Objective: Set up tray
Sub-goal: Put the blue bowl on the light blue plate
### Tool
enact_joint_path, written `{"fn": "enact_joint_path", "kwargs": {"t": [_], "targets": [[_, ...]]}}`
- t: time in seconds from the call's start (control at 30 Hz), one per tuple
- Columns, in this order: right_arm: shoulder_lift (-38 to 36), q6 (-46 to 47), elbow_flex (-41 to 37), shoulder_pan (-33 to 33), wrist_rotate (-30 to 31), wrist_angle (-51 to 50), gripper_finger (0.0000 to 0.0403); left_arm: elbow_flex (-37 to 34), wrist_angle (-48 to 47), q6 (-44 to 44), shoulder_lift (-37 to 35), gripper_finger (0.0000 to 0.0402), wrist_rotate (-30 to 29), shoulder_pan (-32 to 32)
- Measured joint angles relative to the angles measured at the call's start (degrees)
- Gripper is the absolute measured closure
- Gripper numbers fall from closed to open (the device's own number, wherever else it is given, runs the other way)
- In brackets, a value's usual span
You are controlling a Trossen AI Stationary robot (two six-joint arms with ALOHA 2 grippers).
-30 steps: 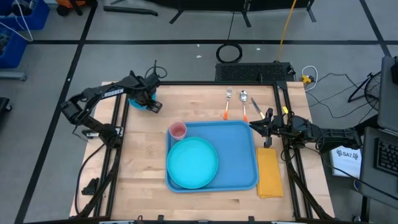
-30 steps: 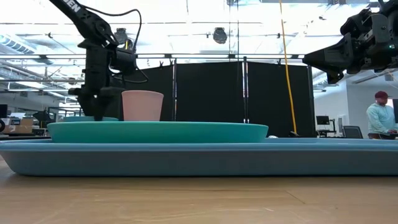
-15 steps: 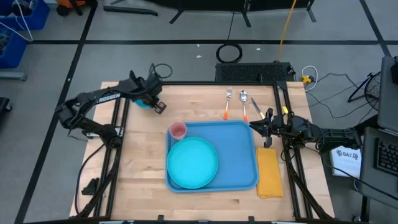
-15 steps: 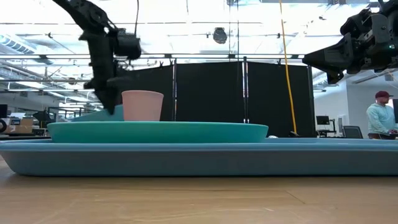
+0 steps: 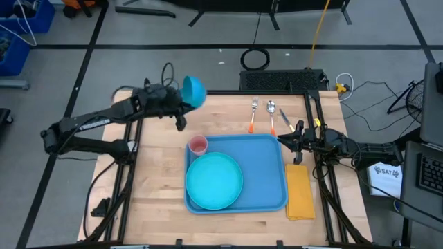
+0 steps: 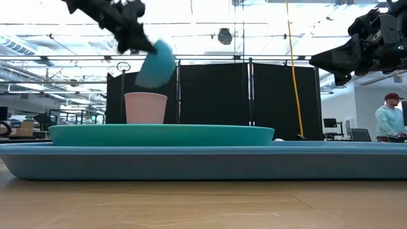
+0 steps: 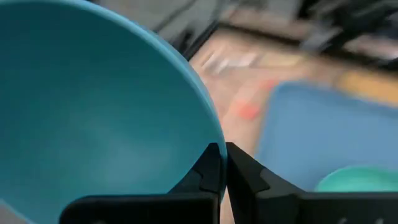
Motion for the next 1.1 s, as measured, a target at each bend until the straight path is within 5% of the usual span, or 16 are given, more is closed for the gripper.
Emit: {"fn": "enact_joint_path", "kwargs": {"t": [0.3, 0.47, 0.53, 0.8, 1.1], "targets": [[0.0, 0.02, 0.0, 0.01, 0.0, 0.0, 0.0355, -17.11, 27.63, -2.61, -7.14, 0.0394, 13.21, -7.15], [0.02, 0.02, 0.0, 0.01, 0.0, 0.0, 0.0355, -22.64, 49.34, -4.38, -8.95, 0.0394, 20.85, -15.9], [0.01, 0.0, 0.0, 0.0, 0.0, 0.0, 0.0355, -22.79, 51.28, -4.17, -9.01, 0.0394, 22.11, -20.56], [0.0, 0.01, 0.0, 0.0, 0.0, -0.01, 0.0355, -17.56, 22.68, -1.81, -6.78, 0.0394, 12.03, -36.57], [0.0, 0.02, 0.0, 0.01, 0.0, 0.0, 0.0355, -6.57, 0.57, -15.76, 2.92, 0.0394, -2.11, -44.05]]}}
